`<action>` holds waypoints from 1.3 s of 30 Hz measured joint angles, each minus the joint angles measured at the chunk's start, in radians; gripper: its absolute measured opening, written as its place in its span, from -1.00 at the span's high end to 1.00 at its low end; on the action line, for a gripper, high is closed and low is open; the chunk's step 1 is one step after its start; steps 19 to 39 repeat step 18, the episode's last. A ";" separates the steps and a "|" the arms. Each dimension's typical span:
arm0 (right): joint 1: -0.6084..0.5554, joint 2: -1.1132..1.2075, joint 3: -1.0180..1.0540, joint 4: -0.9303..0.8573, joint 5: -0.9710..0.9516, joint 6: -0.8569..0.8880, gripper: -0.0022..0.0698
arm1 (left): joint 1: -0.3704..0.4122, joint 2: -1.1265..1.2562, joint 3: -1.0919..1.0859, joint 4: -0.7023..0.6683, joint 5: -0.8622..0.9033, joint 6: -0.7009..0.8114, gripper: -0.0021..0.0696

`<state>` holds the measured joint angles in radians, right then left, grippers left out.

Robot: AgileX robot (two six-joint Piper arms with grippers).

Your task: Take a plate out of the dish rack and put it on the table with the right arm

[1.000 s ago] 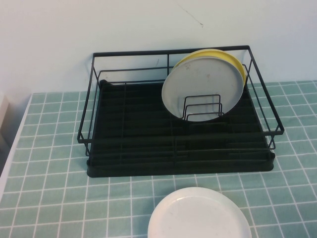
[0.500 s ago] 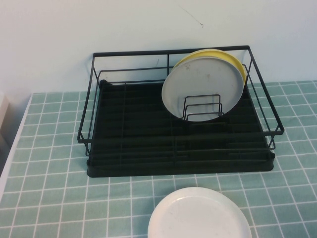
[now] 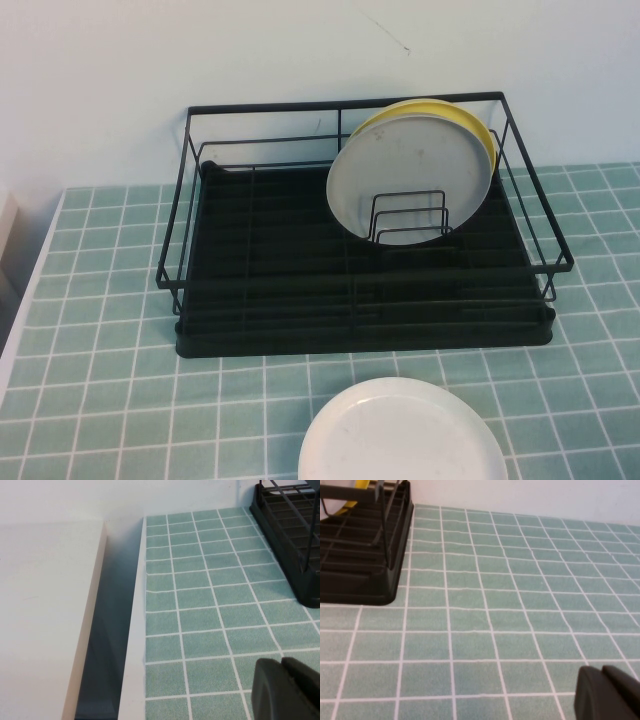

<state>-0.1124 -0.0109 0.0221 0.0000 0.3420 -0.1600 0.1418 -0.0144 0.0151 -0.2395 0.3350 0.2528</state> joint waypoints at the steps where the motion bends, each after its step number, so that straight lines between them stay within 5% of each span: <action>1: 0.000 0.000 0.000 0.000 0.000 0.000 0.94 | 0.000 0.000 0.000 0.000 0.000 0.000 0.95; 39: 0.000 0.000 0.000 0.000 0.000 0.015 0.94 | 0.000 0.000 0.000 0.000 0.000 0.000 0.95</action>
